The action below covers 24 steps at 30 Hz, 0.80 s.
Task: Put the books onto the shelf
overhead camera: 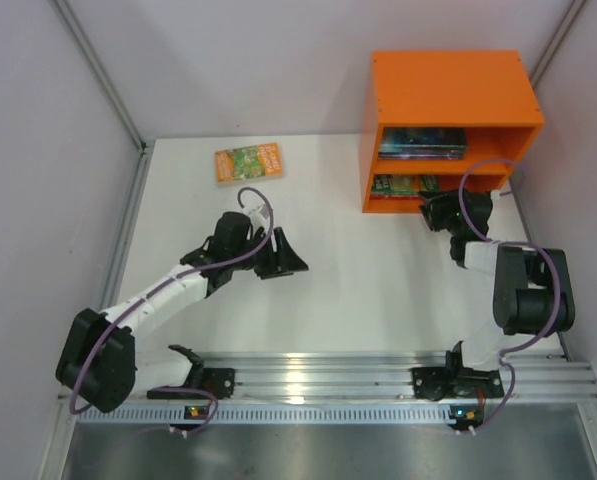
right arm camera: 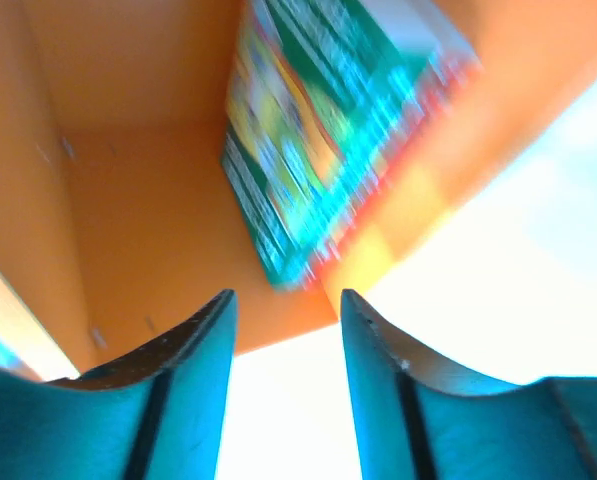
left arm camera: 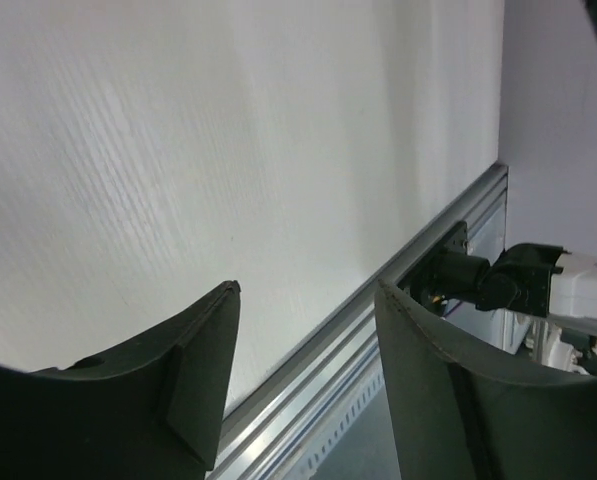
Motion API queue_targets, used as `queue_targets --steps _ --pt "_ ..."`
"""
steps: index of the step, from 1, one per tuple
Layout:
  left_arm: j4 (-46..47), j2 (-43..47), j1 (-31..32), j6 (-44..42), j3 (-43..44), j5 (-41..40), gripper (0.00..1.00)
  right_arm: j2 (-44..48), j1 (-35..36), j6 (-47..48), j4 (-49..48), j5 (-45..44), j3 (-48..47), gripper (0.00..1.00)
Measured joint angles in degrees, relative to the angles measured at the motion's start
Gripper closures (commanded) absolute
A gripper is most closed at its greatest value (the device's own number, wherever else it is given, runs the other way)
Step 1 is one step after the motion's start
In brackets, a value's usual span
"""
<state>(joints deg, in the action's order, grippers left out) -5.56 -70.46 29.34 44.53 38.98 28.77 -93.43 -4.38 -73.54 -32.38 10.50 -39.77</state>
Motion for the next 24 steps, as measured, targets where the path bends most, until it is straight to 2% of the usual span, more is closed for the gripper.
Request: queue_targets --steps 1,3,4,6,7,15,20,24 --pt "-0.98 0.0 -0.04 -0.42 1.75 -1.11 0.36 1.42 0.13 0.28 -0.79 0.94 2.6 0.44" --pt "-2.73 0.07 -0.5 -1.01 5.92 -4.33 0.35 4.24 0.15 1.53 -2.32 2.82 7.72 0.39" --pt "-2.89 0.24 -0.94 -1.16 7.34 -5.42 0.34 6.14 0.15 2.6 -2.6 4.07 10.56 0.28" --pt "-2.89 1.03 -2.75 -1.16 9.84 -7.74 0.33 9.51 0.15 4.79 -2.71 6.64 14.53 0.16" --pt "-2.71 1.51 -3.87 -1.05 10.4 -8.44 0.32 11.13 0.15 6.23 -2.43 8.11 15.87 0.01" --pt "-2.47 -0.07 -15.19 -0.07 13.09 -10.05 0.32 30.47 0.5 23.91 14.43 14.88 16.83 0.0" --pt "-0.02 -9.6 -23.91 0.33 17.68 -7.48 0.33 42.75 0.5 29.05 22.53 15.89 20.06 0.0" --pt "0.92 -21.22 -29.33 -0.04 23.71 -6.1 0.34 49.29 0.5 30.03 26.1 17.7 23.39 0.0"
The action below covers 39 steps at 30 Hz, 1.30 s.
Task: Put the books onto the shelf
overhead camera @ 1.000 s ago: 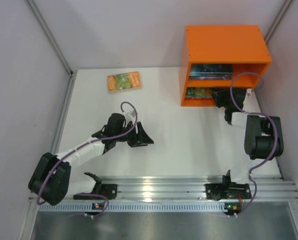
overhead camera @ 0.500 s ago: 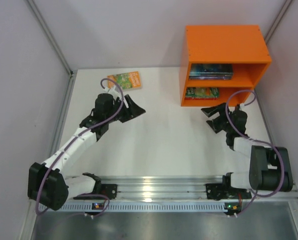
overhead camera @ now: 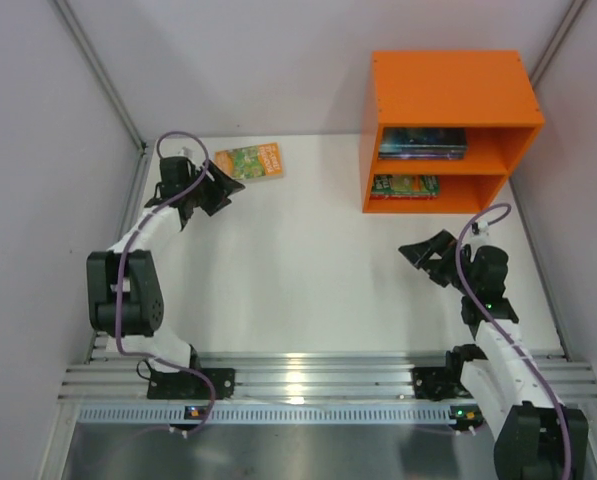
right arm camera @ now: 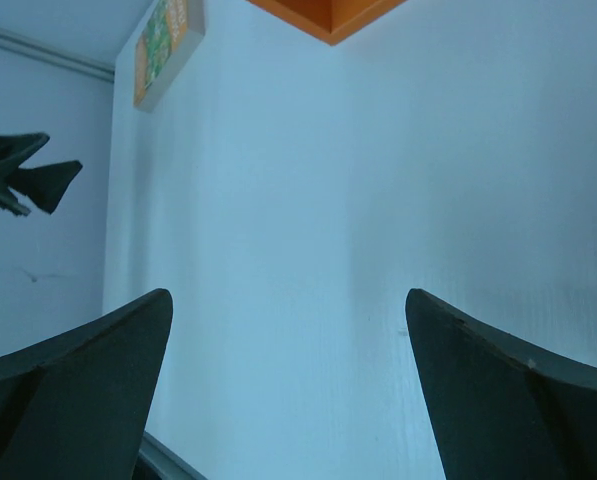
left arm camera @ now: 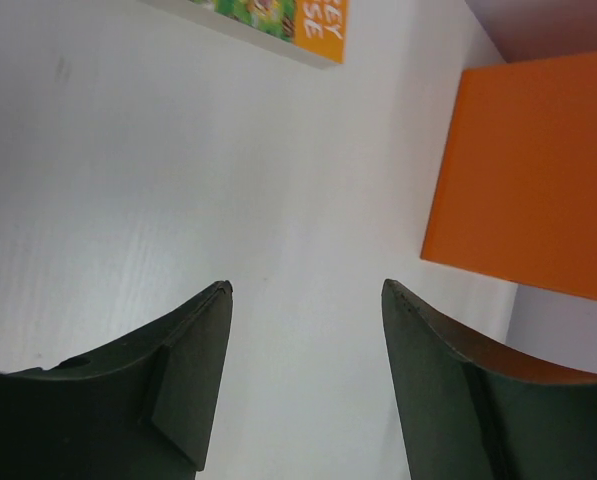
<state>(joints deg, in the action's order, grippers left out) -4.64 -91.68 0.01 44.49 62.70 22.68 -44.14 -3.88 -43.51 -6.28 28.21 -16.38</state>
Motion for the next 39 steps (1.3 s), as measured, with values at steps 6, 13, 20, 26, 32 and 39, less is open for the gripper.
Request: queue_targets --steps 6,13,20,26,32,39 --pt "0.09 -14.78 -4.98 -3.72 10.69 0.17 0.34 2.82 0.0 2.12 4.42 2.14 1.55 0.0" --pt "-3.43 -29.94 -7.87 -10.69 28.33 -1.77 0.33 2.75 0.0 4.85 6.08 2.71 3.04 0.0" --pt "-6.47 -42.18 -8.48 -14.38 41.09 -1.49 0.34 2.89 -0.02 7.15 7.58 2.36 3.02 0.0" --pt "-6.45 -45.75 -8.46 -13.9 45.53 0.46 0.45 2.86 -0.02 8.46 9.4 1.46 1.99 0.0" --pt "-5.68 -45.48 -8.17 -13.22 43.5 0.55 0.69 3.34 -0.02 9.46 9.51 1.44 0.9 0.0" --pt "-5.01 -40.11 -6.71 -12.96 35.93 0.33 0.98 4.87 -0.02 9.42 10.16 2.71 0.92 0.0"
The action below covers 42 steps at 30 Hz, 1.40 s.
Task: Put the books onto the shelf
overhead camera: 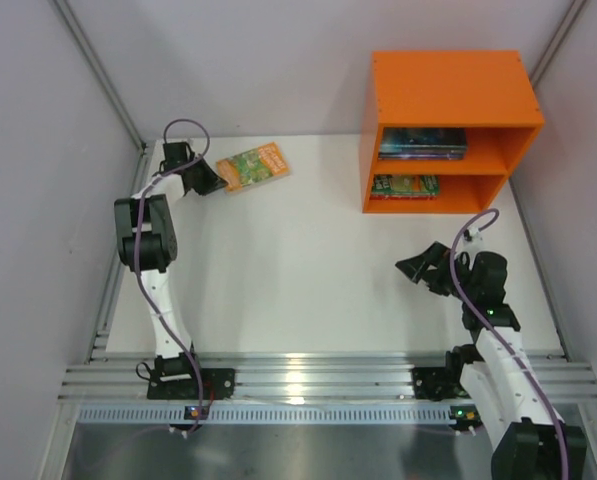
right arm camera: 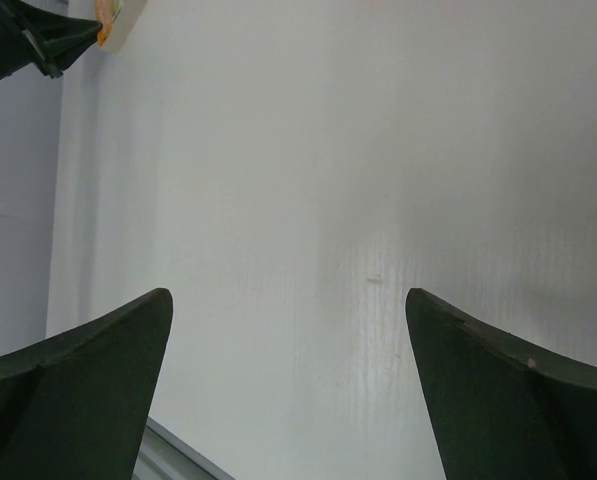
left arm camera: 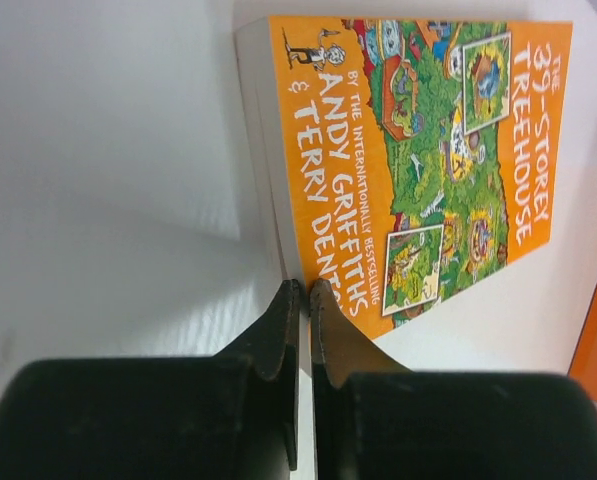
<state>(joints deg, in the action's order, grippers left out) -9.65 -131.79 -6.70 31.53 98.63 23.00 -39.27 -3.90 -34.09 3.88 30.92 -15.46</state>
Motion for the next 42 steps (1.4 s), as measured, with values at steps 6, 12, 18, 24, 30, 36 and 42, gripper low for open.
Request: queue_targets --steps 6,12,18,24,30,36,42 --pt "1.81 8.9 3.15 1.07 -13.88 0.22 1.0 5.16 0.0 -0.04 1.68 0.61 0.55 0.0" --pt "3.21 19.76 9.4 2.49 -29.31 1.31 0.98 7.28 0.0 -0.59 2.8 2.14 5.03 0.0" --pt "1.44 32.57 20.28 6.32 -43.54 -0.37 0.96 10.64 -0.02 -1.6 5.03 3.13 6.36 0.0" --pt "1.75 43.65 23.61 10.05 -54.55 -1.42 0.84 12.2 0.0 -2.05 5.95 3.43 6.34 0.0" --pt "-0.72 54.84 26.56 12.7 -60.17 -0.66 0.54 12.17 -0.02 -2.1 6.99 3.5 6.34 0.0" --pt "-3.08 61.83 26.91 11.85 -60.17 -4.04 0.47 7.5 -0.02 -0.98 6.86 3.39 4.07 0.0" --pt "-0.79 66.58 26.91 12.07 -63.82 -2.25 0.48 -4.37 0.46 0.57 2.19 3.17 -1.73 0.0"
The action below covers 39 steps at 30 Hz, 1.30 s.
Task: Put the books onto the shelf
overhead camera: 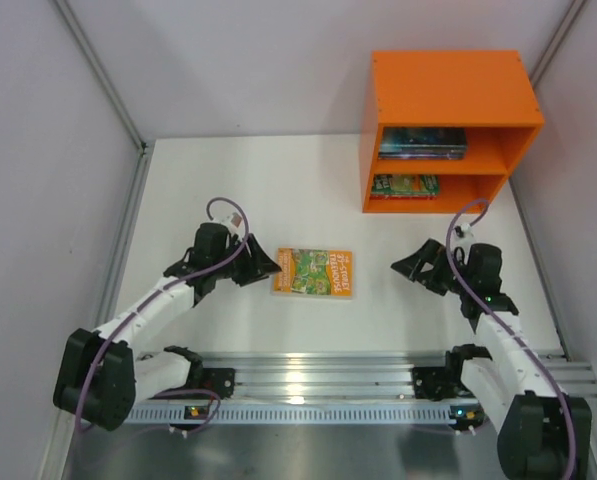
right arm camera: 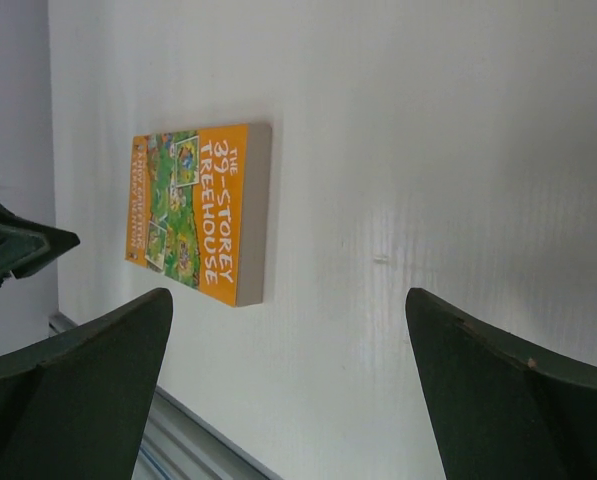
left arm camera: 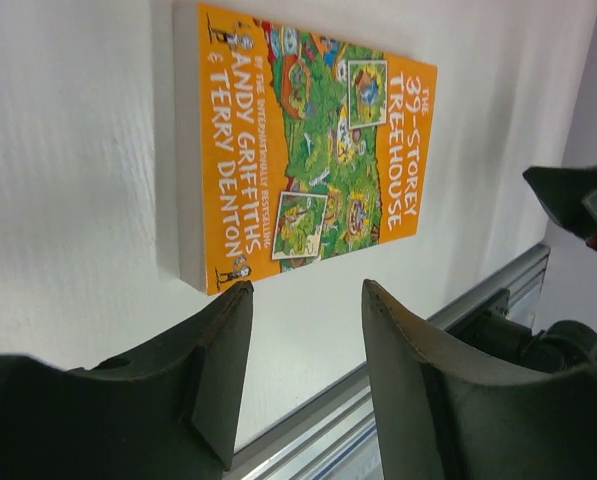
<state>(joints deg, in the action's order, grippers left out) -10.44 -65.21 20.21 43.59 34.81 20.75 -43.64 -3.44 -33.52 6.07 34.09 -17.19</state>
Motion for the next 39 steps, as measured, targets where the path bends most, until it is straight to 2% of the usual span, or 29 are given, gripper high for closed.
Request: queue_targets --steps 3,6,16,22,27,34,39 --pt "2.45 0.0 0.42 0.85 -3.3 3.56 0.48 -5.84 2.36 0.81 -0.74 -0.85 -2.69 0.0" --pt "3.13 0.0 0.94 1.44 -5.75 5.33 0.5 -12.17 7.93 2.19 -2.19 -3.34 -7.23 0.01" --pt "8.28 -0.46 1.03 2.82 -10.84 7.23 0.49 -32.26 22.99 8.24 -5.57 -10.91 -25.09 0.05" --pt "9.81 -2.08 1.03 2.78 -11.67 5.03 0.47 -46.9 24.3 13.66 -5.07 -11.76 -37.24 0.07" --pt "10.97 -6.75 1.07 2.82 -11.54 4.63 0.48 -53.24 25.46 17.53 -1.73 -11.98 -43.93 0.07" --pt "15.23 -11.52 1.16 4.11 -10.93 5.07 0.54 -58.93 25.99 20.98 0.9 -11.67 -47.65 0.07" --pt "13.38 -12.33 1.27 3.82 -8.81 1.92 0.55 -61.0 27.56 21.51 1.4 -11.5 -46.62 0.07"
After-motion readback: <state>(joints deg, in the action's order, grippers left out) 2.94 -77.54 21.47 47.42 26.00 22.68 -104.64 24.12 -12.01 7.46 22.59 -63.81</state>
